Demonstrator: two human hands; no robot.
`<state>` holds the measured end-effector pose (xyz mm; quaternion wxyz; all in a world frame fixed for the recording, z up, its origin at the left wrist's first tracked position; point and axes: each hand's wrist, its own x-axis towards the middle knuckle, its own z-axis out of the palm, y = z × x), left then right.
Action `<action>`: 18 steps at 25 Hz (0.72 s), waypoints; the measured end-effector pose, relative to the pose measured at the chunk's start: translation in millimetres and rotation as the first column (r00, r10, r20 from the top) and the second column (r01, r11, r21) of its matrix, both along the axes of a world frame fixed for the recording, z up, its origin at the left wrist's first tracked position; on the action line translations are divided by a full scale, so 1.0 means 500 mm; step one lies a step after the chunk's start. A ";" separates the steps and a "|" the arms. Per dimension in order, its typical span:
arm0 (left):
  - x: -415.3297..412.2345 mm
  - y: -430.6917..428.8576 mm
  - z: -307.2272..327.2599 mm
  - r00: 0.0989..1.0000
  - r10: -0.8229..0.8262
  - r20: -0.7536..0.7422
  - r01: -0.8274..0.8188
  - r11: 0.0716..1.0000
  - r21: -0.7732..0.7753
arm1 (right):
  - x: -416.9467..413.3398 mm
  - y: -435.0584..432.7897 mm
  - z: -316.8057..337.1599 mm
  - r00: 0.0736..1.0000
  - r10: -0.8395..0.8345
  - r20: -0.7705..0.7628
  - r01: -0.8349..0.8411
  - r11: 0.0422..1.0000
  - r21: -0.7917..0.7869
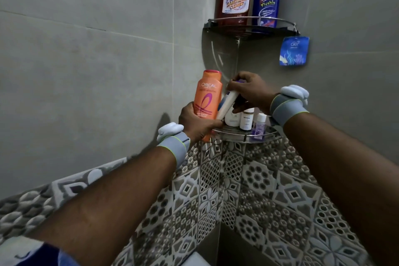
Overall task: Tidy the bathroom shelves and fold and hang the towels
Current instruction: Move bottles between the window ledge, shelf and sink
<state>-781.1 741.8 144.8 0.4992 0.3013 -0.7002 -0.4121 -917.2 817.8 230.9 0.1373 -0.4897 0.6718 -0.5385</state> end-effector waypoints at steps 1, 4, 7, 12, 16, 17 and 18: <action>-0.003 -0.026 -0.001 0.999 -0.031 -0.011 0.032 0.999 0.010 | -0.001 -0.011 0.003 0.999 0.035 0.033 -0.036 0.999 0.026; -0.009 -0.078 -0.008 0.994 -0.101 -0.032 0.102 0.994 0.029 | -0.008 -0.030 0.006 0.982 0.161 0.099 -0.169 0.982 0.087; -0.028 -0.107 -0.002 0.991 -0.129 -0.030 0.130 0.991 0.026 | -0.025 -0.045 0.014 0.991 0.135 0.020 -0.136 0.988 0.070; -0.046 -0.164 0.041 0.996 -0.085 -0.020 0.082 0.991 -0.104 | -0.079 -0.070 0.014 0.972 -0.195 -0.132 0.197 0.980 0.000; -0.043 -0.223 0.064 0.997 0.025 0.070 -0.005 0.961 -0.275 | -0.146 -0.113 -0.019 0.917 -0.353 -0.186 0.366 0.930 0.034; -0.040 -0.238 0.067 0.990 0.051 0.129 -0.007 0.945 -0.327 | -0.157 -0.129 -0.026 0.913 -0.365 -0.185 0.377 0.926 0.035; -0.035 -0.251 0.071 0.981 0.037 0.191 0.032 0.937 -0.348 | -0.169 -0.148 -0.032 0.914 -0.362 -0.184 0.375 0.926 0.041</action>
